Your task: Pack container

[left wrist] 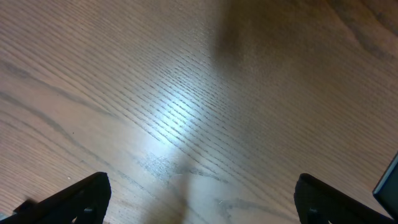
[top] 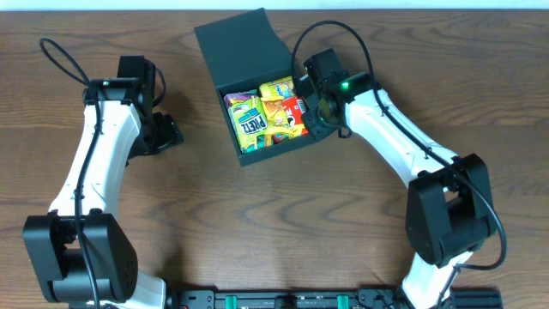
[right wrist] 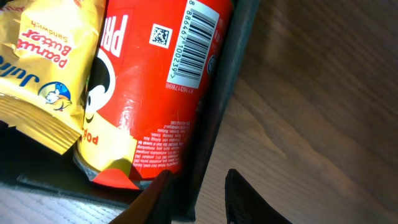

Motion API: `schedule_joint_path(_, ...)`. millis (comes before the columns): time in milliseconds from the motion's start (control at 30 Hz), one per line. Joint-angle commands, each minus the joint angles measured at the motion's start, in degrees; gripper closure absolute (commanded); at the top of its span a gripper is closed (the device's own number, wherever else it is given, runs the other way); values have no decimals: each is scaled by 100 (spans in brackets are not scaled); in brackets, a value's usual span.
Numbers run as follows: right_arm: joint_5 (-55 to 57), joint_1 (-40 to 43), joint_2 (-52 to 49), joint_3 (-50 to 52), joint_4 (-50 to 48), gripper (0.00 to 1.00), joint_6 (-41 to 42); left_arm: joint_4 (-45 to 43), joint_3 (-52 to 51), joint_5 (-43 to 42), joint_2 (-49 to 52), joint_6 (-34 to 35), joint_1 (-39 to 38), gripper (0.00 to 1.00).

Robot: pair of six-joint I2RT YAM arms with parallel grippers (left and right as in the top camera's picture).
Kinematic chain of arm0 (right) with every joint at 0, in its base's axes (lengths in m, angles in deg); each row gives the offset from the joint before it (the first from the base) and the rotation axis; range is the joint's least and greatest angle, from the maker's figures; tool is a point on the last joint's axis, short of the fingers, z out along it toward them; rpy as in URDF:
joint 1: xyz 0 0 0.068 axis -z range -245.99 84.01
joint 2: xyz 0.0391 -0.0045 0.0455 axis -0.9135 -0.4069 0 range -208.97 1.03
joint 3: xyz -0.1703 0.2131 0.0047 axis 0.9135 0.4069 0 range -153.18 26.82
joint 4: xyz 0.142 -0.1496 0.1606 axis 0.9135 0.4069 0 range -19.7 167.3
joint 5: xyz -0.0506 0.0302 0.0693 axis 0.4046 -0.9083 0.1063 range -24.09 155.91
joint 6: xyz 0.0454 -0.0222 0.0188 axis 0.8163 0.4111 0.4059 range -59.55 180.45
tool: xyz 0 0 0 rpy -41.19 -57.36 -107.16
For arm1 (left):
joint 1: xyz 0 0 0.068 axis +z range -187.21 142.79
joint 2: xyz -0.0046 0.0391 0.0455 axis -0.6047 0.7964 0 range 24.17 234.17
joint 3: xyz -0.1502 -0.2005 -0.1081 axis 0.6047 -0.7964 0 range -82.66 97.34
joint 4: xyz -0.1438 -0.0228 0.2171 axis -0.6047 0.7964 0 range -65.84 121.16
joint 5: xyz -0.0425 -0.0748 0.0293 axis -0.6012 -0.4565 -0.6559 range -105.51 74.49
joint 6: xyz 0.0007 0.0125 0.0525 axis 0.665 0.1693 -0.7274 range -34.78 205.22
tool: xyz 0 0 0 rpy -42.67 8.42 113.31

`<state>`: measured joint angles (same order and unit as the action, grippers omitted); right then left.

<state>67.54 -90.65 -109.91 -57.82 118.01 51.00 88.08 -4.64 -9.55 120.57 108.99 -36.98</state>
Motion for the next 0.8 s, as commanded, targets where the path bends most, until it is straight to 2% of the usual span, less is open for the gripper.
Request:
schedule_joint_path(0, -59, -55, 142, 179, -13, 72, 42, 13, -24, -2, 24, 24, 17, 5)
schedule_joint_path(100, -61, -55, 142, 354, -205, 78, 44, 13, -24, -2, 26, 24, 17, 5)
schedule_joint_path(233, -61, -81, 142, 479, -188, 98, 223, 13, -24, -2, 24, 24, 17, 5)
schedule_joint_path(433, -59, -297, 142, 479, 376, 99, 761, 13, -24, -2, 24, 24, 17, 5)
schedule_joint_path(633, -35, -791, 179, 485, 1126, 99, 1941, 13, -24, -2, 26, 24, 17, 5)
schedule_joint_path(767, 247, -1137, 529, 728, 1141, 99, 2546, 13, -24, -2, 26, 24, 17, 5)
